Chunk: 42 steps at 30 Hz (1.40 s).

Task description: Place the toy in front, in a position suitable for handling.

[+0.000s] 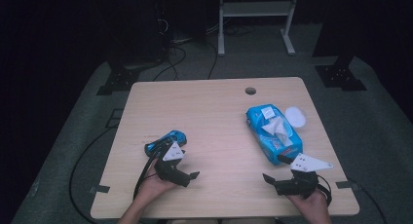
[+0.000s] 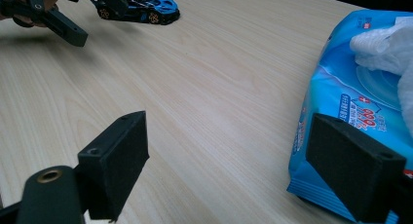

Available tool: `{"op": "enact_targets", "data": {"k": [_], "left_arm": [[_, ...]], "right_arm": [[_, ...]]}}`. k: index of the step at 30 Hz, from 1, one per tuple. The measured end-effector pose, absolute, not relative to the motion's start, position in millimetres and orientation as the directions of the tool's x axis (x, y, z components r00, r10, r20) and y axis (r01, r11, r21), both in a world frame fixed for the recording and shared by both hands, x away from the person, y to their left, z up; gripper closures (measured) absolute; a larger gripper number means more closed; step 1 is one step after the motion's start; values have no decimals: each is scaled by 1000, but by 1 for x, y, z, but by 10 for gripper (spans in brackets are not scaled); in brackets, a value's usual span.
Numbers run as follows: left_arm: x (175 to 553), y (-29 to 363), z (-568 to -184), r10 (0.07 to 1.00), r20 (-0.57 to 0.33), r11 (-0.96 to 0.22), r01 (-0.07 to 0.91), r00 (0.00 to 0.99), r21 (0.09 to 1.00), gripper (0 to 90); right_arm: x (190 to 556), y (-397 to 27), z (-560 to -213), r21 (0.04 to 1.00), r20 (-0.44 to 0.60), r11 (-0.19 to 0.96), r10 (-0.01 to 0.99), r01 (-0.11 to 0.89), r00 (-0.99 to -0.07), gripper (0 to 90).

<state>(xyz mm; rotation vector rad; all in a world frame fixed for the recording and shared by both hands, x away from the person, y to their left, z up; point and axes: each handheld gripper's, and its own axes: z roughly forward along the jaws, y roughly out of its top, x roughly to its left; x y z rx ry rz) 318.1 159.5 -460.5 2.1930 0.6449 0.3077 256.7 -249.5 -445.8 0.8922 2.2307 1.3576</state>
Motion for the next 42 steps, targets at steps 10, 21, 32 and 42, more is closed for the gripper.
{"op": "enact_targets", "data": {"k": [10,21,32,42], "left_arm": [[320,157,-461,533,26,-581,343,846,738,38],[334,169,-446,538,76,-624,335,840,706,49],[357,192,-424,569,105,-631,351,816,692,49],[375,212,-419,603,104,-637,399,791,660,49]], "right_arm": [[255,-249,-445,889,9,326,690,321,-724,148],[254,-245,-444,889,-7,339,682,308,-732,148],[254,-242,-444,887,-15,347,679,304,-734,148],[253,-241,-443,886,-22,354,678,300,-735,148]]}}
